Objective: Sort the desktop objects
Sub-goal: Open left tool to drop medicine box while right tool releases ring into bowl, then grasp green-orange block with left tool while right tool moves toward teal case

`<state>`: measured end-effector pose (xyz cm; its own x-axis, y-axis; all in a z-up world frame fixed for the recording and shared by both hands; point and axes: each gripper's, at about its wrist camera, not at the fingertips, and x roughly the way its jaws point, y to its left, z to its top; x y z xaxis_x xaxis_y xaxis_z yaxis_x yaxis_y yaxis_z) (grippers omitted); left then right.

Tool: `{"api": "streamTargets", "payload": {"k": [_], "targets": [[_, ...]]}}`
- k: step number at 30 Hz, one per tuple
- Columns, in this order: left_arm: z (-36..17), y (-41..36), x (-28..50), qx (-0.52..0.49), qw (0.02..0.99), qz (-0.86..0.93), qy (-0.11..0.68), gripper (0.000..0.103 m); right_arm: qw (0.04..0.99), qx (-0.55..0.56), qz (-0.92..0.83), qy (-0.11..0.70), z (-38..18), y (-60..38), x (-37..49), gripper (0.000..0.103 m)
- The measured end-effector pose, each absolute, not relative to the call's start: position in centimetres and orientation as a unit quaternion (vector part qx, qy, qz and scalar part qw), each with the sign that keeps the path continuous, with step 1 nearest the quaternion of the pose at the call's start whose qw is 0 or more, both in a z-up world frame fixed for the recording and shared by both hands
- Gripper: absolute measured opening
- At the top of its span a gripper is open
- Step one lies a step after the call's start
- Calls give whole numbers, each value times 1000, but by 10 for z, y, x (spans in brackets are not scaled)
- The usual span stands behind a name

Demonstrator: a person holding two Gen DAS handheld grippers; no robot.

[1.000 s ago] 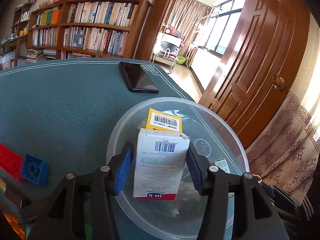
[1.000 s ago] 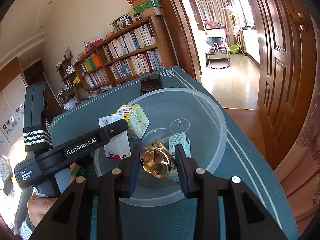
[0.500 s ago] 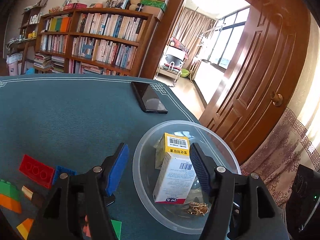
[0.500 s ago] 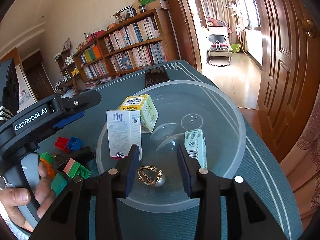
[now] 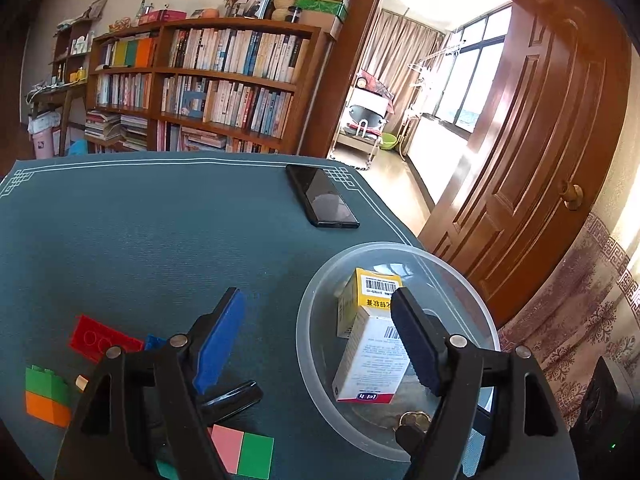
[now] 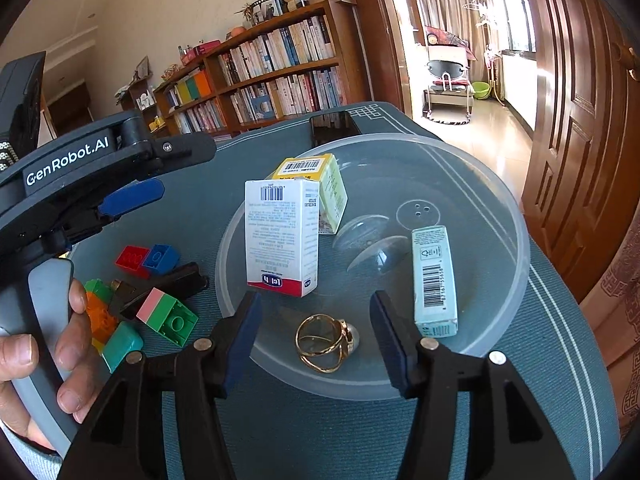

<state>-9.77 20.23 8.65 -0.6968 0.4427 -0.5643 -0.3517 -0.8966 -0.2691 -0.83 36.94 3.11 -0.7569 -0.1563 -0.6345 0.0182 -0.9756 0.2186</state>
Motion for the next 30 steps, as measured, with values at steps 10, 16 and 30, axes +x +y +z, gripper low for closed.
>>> {"api": "streamTargets", "payload": {"k": [10,16,30], "targets": [[99,200,-89,-329,195,922,-55,79,57,338,-934,-99,39,357,1,73],[101,182,-76,-327,177,928,-40,79,76,340,-932,-95,38,338,5,74],[73,78,-70,-346,73,931,-87,79,122,349,-926,-75,31,290,15,78]]}}
